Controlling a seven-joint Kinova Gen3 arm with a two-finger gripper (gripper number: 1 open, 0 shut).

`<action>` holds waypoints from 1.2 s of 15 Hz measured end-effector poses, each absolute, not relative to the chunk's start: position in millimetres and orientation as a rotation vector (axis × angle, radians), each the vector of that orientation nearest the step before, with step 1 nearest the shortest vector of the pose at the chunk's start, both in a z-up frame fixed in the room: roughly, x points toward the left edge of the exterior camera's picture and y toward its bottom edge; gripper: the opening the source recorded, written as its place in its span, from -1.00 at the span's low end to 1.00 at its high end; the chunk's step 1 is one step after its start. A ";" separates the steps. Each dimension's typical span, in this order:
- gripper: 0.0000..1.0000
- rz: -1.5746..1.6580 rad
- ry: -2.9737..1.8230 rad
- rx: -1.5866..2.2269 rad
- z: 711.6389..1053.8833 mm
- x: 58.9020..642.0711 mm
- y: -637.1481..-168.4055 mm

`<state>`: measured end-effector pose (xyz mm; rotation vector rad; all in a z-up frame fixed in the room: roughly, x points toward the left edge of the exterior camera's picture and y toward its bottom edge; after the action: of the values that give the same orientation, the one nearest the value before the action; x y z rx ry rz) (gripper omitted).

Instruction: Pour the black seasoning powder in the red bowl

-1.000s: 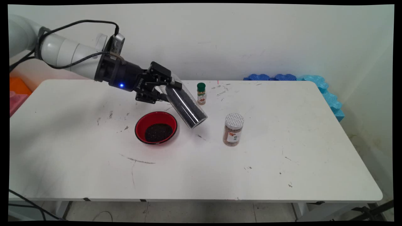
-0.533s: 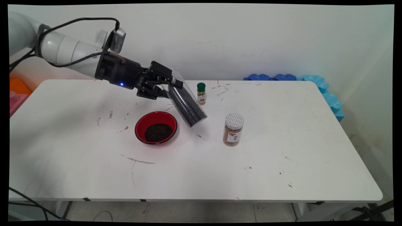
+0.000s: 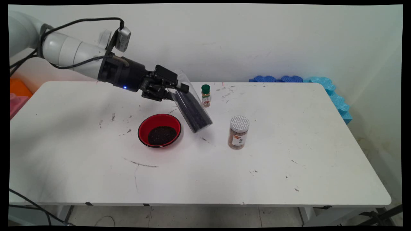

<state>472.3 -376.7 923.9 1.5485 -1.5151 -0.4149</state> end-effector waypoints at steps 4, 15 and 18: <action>-1.00 -0.360 -1.612 1.463 923.2 469.6 -375.4; -1.00 -0.201 -1.830 1.217 925.4 461.4 -372.9; -1.00 -0.167 -1.864 1.170 926.2 460.3 -373.1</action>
<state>460.3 -373.1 926.2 1.1695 -1.8636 -0.1674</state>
